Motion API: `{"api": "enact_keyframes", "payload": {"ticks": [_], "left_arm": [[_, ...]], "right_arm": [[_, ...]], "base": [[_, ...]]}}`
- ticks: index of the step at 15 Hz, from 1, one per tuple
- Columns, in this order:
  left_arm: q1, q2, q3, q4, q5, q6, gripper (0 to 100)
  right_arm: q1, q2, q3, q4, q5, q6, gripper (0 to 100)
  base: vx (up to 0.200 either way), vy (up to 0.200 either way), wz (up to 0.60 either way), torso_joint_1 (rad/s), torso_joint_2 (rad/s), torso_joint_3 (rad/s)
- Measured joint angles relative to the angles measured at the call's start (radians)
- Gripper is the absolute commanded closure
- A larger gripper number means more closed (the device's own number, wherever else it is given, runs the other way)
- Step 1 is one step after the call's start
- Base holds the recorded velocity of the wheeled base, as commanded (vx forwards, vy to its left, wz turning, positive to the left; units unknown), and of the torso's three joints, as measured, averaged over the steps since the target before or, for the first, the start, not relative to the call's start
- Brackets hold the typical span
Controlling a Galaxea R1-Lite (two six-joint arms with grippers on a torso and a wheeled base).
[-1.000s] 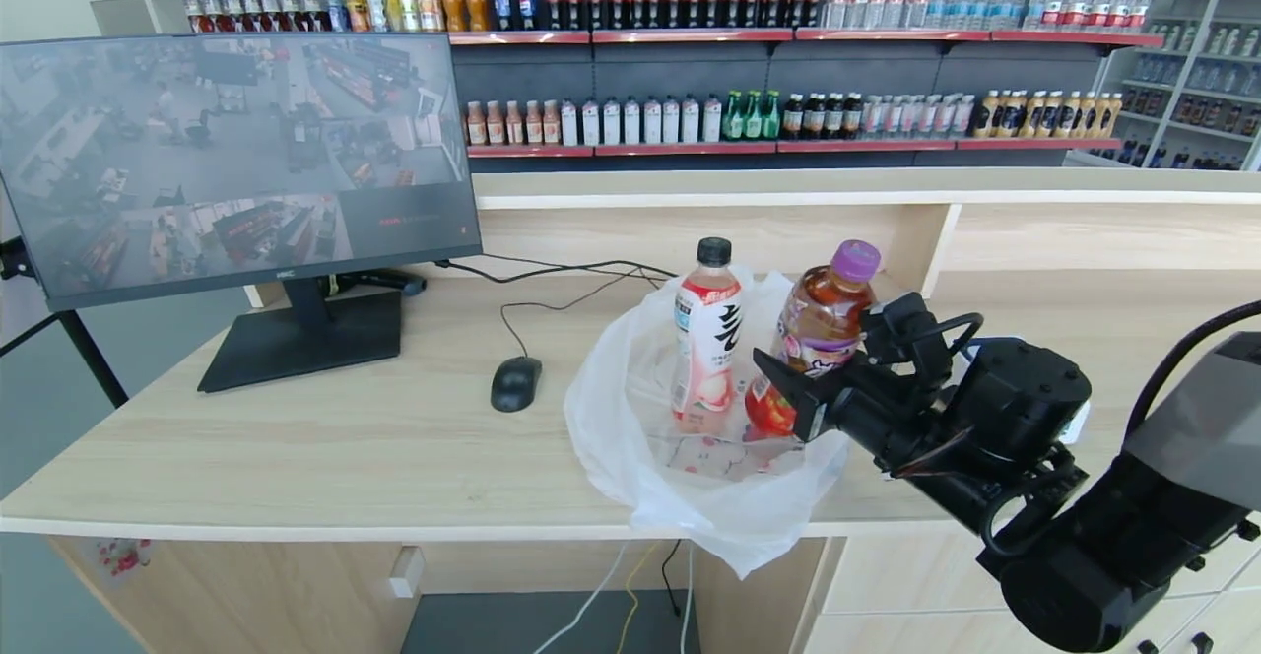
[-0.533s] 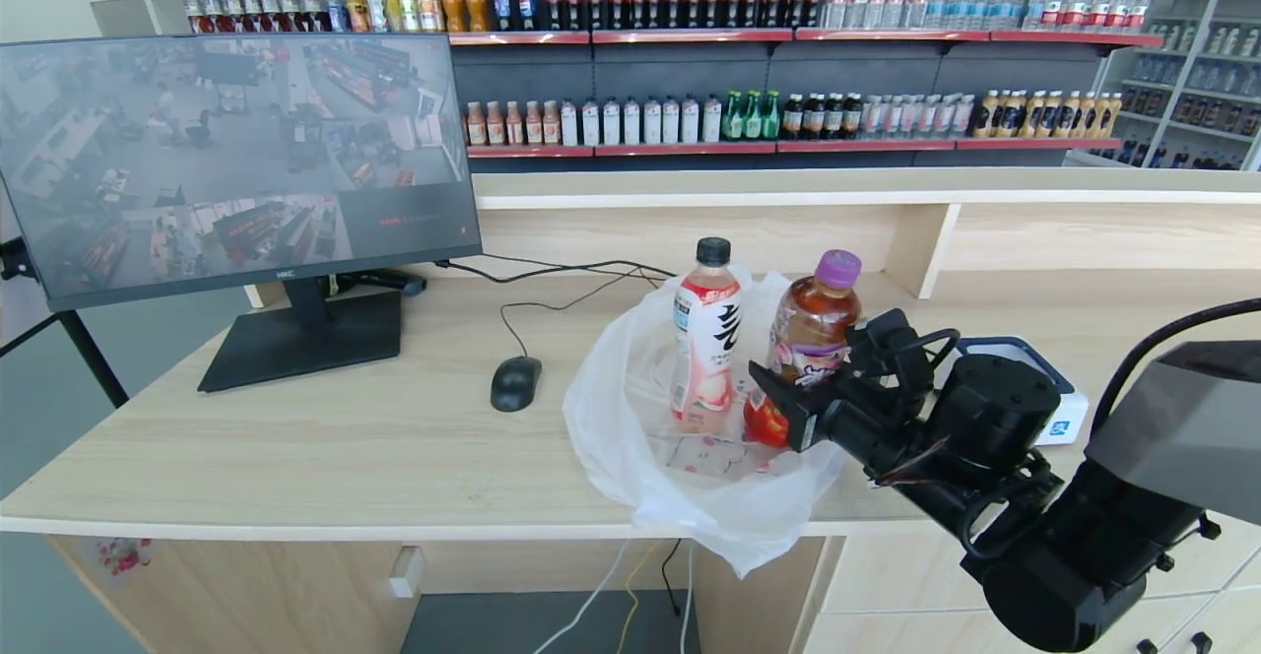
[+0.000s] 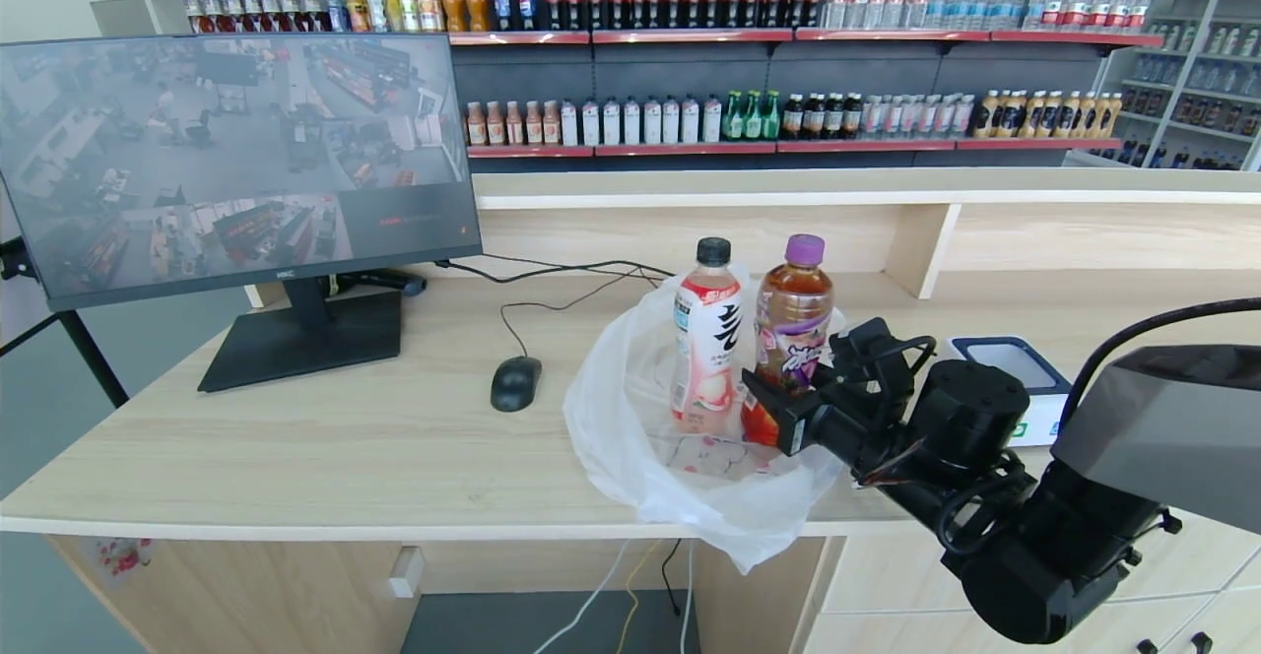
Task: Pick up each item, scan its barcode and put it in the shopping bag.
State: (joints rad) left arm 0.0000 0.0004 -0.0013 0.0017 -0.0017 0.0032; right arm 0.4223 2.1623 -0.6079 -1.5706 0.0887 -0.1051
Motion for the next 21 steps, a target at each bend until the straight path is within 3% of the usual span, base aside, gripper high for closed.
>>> {"api": "enact_keyframes", "payload": {"ticks": [13,14,21], "left_arm": [[0.0,0.0,0.0,0.0,0.0,0.0,0],[0.0,0.0,0.0,0.0,0.0,0.0,0],[0.0,0.0,0.0,0.0,0.0,0.0,0]], "right_arm": [[-0.002,0.011,0.01,0.001,0.0,-0.001,100],[-0.002,0.011,0.012,0.001,0.0,-0.001,0],[0.003,-0.034,0.036,0.004,0.0,-0.004,0]], "base": [[0.0,0.0,0.0,0.0,0.0,0.0],[0.0,0.0,0.0,0.0,0.0,0.0],[0.0,0.0,0.0,0.0,0.0,0.0]]}}
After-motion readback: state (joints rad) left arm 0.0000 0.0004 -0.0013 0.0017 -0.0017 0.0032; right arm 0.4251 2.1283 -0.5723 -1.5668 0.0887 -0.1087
